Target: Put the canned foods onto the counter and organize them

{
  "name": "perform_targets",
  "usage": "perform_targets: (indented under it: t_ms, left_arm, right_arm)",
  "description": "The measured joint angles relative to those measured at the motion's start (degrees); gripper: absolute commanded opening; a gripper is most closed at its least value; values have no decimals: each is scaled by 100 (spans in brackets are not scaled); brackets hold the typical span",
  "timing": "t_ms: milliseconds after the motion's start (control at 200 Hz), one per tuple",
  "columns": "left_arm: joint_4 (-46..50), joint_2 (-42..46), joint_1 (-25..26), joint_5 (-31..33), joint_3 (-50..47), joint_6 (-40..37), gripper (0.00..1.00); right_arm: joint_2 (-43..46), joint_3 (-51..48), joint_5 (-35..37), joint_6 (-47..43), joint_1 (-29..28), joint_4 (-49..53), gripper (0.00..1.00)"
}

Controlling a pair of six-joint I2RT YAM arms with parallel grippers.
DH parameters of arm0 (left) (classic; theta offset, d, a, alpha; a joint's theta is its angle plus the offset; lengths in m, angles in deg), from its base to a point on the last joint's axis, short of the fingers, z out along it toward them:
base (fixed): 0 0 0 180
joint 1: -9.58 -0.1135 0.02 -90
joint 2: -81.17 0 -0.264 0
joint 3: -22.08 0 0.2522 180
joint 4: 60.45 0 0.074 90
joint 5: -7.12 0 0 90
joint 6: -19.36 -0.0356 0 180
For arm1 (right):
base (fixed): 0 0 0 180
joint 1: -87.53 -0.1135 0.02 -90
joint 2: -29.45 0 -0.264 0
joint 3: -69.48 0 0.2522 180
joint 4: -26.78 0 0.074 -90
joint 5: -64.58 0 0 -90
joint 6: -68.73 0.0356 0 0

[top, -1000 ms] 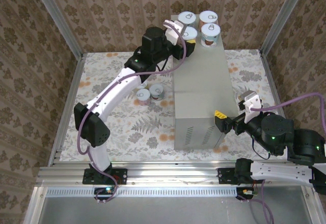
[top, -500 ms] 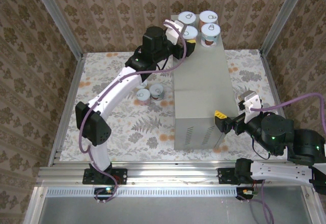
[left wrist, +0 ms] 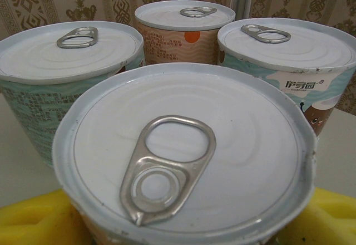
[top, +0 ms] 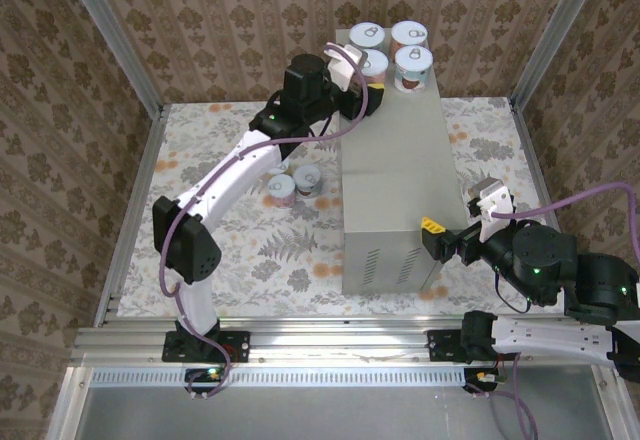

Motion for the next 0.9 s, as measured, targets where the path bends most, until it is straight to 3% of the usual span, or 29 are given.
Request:
perform_targets:
  t_ms: [900]
  left_arm:
    - [48, -57, -22, -90, 90, 0, 78]
  right_arm:
    - [0, 0, 0, 4, 0, 0, 100]
